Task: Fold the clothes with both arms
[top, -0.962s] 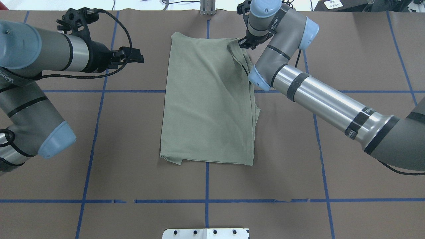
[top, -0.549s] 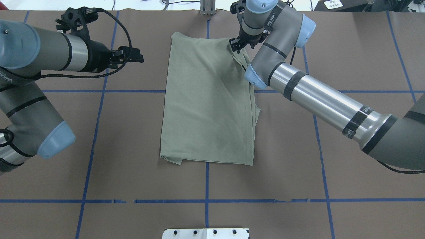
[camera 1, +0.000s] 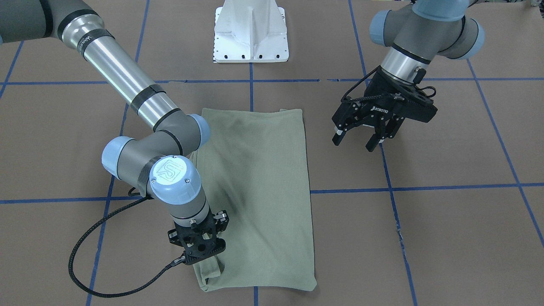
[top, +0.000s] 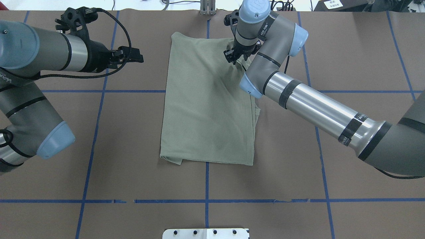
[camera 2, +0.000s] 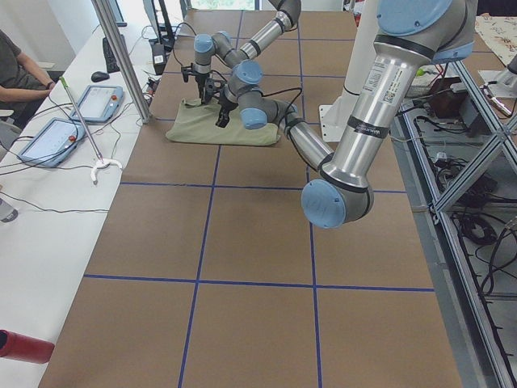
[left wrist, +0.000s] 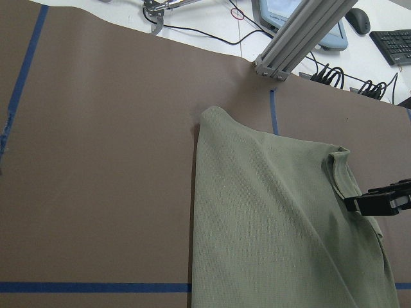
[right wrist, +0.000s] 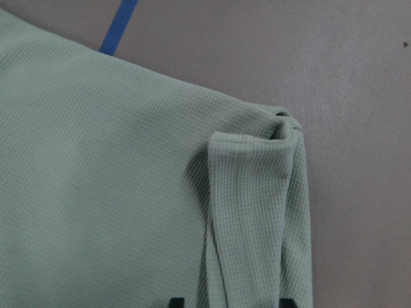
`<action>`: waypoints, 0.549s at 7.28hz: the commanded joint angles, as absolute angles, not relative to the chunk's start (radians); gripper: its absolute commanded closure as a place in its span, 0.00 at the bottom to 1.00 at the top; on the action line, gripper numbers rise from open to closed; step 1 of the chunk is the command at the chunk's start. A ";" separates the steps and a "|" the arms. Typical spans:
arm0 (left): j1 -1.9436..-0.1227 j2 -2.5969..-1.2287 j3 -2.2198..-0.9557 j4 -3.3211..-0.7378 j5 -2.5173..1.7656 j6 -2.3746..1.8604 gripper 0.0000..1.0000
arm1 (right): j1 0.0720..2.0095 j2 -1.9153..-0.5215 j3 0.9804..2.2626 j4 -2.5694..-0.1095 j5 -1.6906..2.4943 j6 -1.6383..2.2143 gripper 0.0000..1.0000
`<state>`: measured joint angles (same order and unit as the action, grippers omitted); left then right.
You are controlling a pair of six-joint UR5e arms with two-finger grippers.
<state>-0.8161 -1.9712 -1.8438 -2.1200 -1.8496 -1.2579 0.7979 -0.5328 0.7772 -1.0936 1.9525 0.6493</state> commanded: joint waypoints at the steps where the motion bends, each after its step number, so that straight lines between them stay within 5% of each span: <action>1: -0.818 -1.971 -1.844 -2.120 -1.850 -1.258 0.00 | 0.790 -0.534 0.772 -1.094 1.953 0.649 0.64; 4: -0.816 -1.971 -1.844 -2.120 -1.850 -1.258 0.00 | 0.792 -0.534 0.764 -1.094 1.947 0.644 0.64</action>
<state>-0.8168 -1.9712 -1.8438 -2.1199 -1.8500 -1.2579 0.7907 -0.5328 0.7653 -1.0937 1.9491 0.6468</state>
